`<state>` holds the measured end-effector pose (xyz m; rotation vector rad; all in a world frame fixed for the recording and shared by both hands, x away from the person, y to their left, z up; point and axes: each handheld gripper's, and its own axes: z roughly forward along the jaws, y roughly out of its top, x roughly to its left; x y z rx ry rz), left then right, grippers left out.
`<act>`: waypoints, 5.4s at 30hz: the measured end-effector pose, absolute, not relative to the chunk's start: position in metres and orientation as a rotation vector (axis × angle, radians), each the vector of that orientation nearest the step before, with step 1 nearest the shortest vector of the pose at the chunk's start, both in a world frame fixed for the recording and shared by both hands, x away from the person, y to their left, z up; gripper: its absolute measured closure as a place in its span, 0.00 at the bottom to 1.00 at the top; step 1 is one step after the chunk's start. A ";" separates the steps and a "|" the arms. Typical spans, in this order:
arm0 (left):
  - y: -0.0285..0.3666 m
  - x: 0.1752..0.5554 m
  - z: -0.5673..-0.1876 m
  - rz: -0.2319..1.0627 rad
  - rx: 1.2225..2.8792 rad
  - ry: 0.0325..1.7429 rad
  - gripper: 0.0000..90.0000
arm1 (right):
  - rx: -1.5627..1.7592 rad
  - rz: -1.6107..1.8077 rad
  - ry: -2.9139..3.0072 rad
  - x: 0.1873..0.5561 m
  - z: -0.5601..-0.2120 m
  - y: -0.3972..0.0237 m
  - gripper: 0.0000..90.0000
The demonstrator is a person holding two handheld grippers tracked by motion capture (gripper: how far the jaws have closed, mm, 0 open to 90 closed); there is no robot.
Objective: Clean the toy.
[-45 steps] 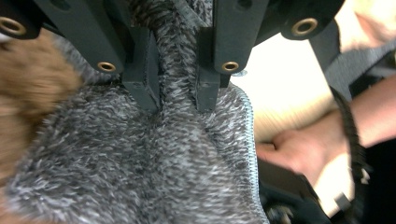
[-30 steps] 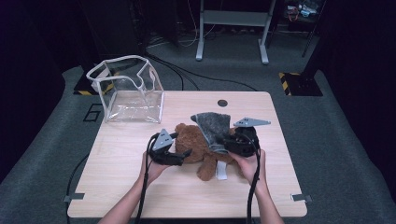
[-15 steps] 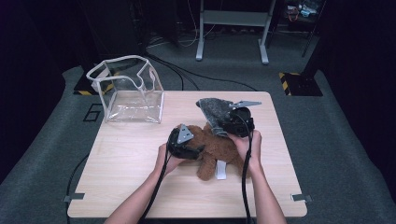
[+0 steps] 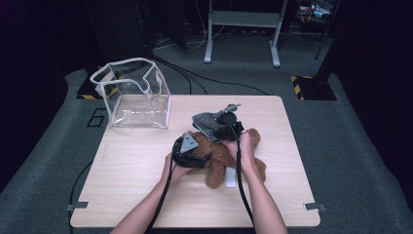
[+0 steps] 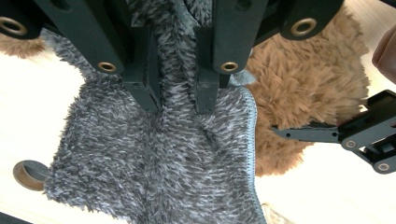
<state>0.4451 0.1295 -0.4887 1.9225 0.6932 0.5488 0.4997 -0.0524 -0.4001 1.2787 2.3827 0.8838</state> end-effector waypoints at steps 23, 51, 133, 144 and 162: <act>0.139 0.450 -0.501 0.460 1.895 0.692 0.20 | 1.405 0.709 2.255 0.497 -0.404 -0.108 0.84; 0.140 0.451 -0.500 0.467 1.897 0.698 0.19 | 1.202 0.880 2.299 0.468 -0.362 -0.065 0.83; 0.138 0.459 -0.481 0.361 1.954 0.729 0.19 | 1.337 0.777 2.180 0.419 -0.406 -0.144 0.61; 0.139 0.459 -0.481 0.357 1.956 0.734 0.19 | 1.251 0.922 2.132 0.419 -0.403 -0.126 0.21; 0.140 0.459 -0.480 0.355 1.966 0.729 0.19 | 1.006 0.825 2.270 0.437 -0.406 -0.054 0.76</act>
